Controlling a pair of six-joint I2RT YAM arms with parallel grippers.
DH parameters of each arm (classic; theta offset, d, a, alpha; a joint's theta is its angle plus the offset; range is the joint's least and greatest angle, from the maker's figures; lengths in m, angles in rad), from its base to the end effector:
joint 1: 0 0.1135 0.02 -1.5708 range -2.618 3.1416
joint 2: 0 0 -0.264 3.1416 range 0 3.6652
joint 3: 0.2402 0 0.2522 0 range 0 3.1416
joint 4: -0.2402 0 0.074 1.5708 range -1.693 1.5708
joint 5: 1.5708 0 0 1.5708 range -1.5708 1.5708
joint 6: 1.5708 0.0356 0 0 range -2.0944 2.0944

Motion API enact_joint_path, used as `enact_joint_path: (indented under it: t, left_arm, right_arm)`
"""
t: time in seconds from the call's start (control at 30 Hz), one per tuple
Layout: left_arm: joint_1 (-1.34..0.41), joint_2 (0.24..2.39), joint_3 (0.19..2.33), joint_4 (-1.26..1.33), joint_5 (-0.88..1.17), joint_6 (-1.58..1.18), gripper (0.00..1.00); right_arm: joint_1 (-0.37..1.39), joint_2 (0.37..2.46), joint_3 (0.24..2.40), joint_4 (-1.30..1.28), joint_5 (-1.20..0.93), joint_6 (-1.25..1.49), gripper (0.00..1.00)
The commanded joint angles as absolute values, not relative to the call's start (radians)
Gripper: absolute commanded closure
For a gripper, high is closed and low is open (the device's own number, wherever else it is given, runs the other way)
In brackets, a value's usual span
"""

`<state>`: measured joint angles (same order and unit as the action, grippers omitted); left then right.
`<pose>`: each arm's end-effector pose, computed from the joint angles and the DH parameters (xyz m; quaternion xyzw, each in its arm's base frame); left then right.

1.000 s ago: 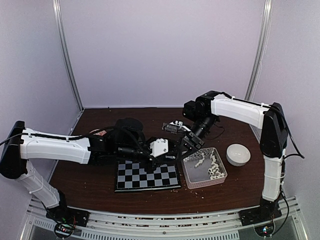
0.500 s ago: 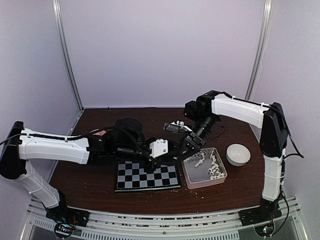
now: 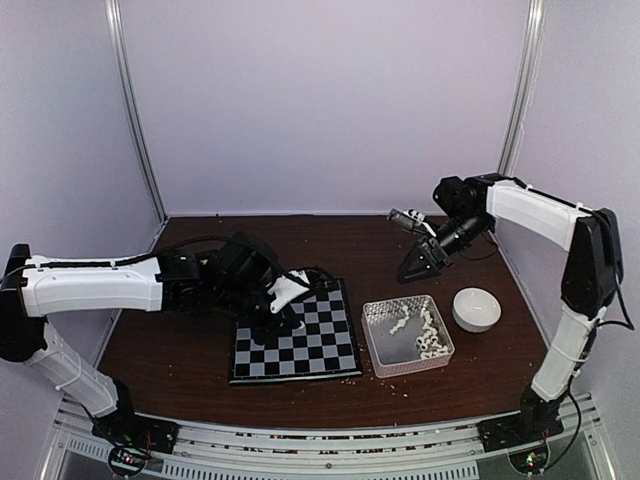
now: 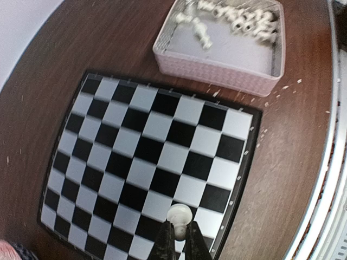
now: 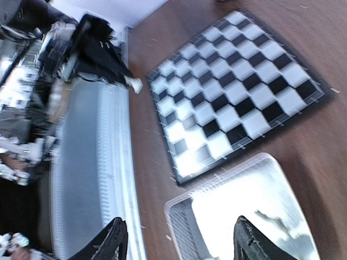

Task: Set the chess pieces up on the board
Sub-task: Place the chess piece on the chessboard.

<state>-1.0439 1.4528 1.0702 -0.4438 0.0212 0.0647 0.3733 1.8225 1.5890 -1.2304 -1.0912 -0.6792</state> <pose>0.1566 -0.2708 0.2593 0.4936 0.7900 -0.1797 0.3163 0.3121 0.1562 0.2810 -0.4527 0.7242 0.5052 0.1241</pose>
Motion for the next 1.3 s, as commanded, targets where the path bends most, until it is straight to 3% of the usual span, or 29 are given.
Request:
enact_joint_path:
  t: [0.0,0.13,1.27]
  left_arm:
    - [-0.964,1.402,1.036,-0.678,-0.088,-0.171,1.00]
    - [-0.895,1.351,0.942,-0.689,-0.066,-0.232,1.00]
    - [-0.868,1.497,0.895,-0.665,-0.013,-0.204,1.00]
  right_arm:
    - [0.371,1.609,1.375,-0.819,-0.784,-0.472,0.34]
    - [0.361,1.569,1.331,-0.757,-0.654,-0.467,0.33]
    - [0.359,1.619,1.336,-0.793,-0.739,-0.479,0.34]
